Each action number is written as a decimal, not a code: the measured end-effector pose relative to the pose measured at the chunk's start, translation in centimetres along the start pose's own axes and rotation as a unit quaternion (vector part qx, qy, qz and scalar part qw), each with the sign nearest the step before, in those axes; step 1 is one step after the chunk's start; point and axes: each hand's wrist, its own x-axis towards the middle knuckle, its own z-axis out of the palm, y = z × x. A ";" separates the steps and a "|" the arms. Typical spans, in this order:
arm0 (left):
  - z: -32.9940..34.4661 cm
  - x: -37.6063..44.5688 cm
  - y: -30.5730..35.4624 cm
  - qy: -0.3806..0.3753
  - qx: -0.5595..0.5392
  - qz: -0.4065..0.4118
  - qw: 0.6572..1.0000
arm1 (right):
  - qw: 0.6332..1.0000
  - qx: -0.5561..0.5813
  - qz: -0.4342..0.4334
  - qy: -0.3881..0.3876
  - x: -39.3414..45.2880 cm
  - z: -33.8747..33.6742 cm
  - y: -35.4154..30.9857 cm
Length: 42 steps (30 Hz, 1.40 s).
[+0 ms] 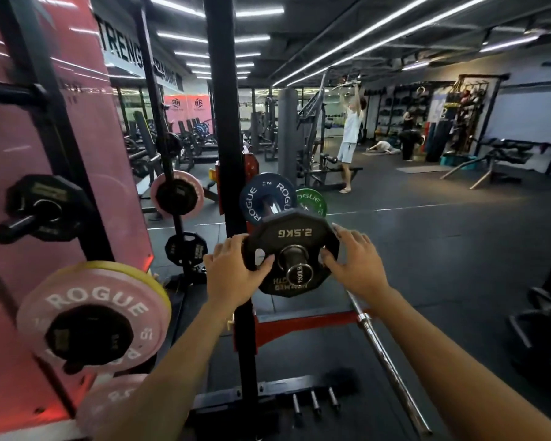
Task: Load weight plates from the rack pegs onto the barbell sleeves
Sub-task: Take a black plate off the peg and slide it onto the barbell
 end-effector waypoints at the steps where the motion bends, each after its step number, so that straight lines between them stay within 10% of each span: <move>1: 0.0 0.2 0.1 0.008 0.010 0.007 1.000 | 1.000 -0.001 0.004 -0.004 0.2 0.1 0.1; 42: 15.6 20.8 -11.7 0.004 0.026 -0.089 0.996 | 0.988 -0.052 0.143 0.013 22.2 18.4 5.3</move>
